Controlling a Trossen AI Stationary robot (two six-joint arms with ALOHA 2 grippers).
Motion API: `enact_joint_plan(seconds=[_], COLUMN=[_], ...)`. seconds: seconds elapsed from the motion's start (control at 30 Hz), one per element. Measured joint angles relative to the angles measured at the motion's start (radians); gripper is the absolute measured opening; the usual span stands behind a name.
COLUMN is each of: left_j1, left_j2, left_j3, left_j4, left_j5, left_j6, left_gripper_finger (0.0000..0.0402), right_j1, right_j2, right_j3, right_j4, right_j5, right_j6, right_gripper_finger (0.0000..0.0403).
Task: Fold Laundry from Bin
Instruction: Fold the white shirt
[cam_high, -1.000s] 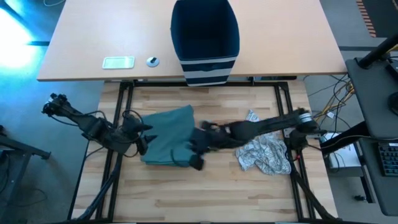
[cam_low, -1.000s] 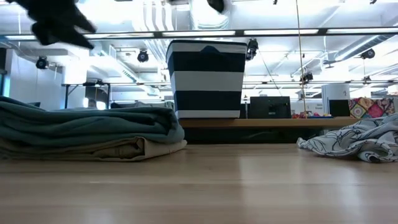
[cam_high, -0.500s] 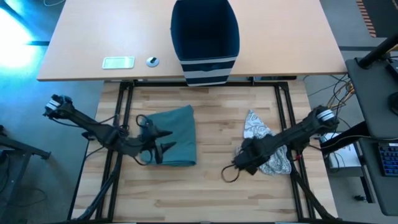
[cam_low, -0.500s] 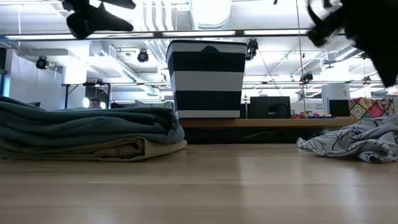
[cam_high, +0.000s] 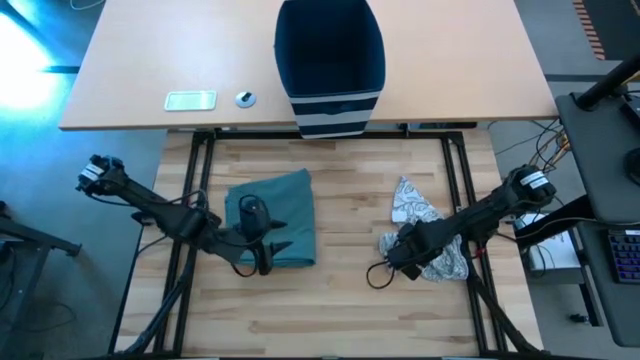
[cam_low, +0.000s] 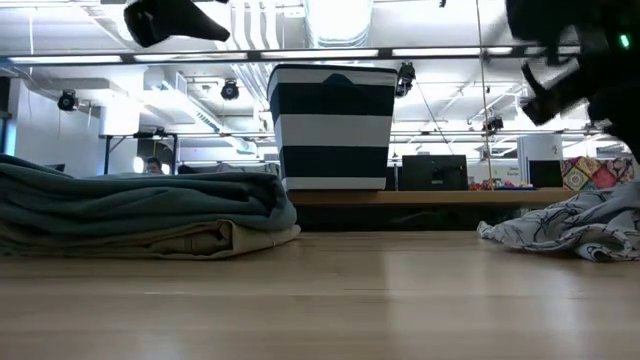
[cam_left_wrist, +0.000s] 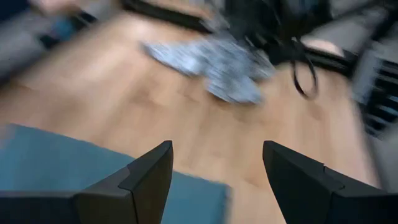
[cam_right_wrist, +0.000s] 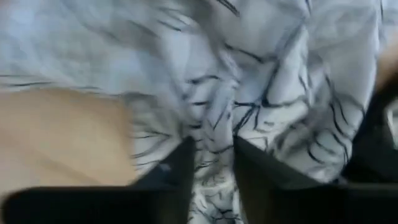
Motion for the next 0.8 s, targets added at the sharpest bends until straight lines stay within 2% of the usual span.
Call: enact_joint_plan(seconds=[0.07, 0.1, 0.3, 0.43, 0.5, 0.6, 0.7, 0.8], left_j1=[0.046, 0.072, 0.236, 0.332, 0.36, 0.377, 0.375, 0.377], left_j2=[0.006, 0.01, 0.011, 0.037, 0.081, 0.19, 0.316, 0.447], left_j3=[0.009, 0.011, 0.009, 0.009, 0.009, 0.008, 0.017, 0.097], left_j4=[-0.004, -0.003, -0.001, 0.12, 0.182, 0.223, 0.227, 0.138], left_j5=[0.16, 0.217, 0.296, 0.409, 0.46, 0.478, 0.432, 0.387], left_j6=[-0.003, -0.003, 0.085, 0.139, 0.153, 0.146, 0.089, 0.063], left_gripper_finger=[0.0233, 0.0233, 0.0233, 0.0233, 0.0233, 0.0233, 0.0233, 0.0233], right_j1=[0.001, 0.003, -0.011, -0.006, -0.006, -0.007, -0.007, -0.006], right_j2=[-0.008, -0.015, -0.032, -0.033, -0.033, -0.034, -0.028, -0.013], right_j3=[0.064, 0.103, 0.454, 0.631, 0.662, 0.657, 0.631, 0.603], right_j4=[0.0, 0.001, 0.028, 0.004, -0.047, -0.093, -0.097, -0.096], right_j5=[0.044, 0.07, 0.225, 0.365, 0.402, 0.419, 0.42, 0.41], right_j6=[-0.054, -0.088, -0.254, -0.309, -0.301, -0.275, -0.272, -0.271], right_gripper_finger=[0.0036, 0.0025, 0.0009, 0.0009, 0.0009, 0.0009, 0.0009, 0.0009])
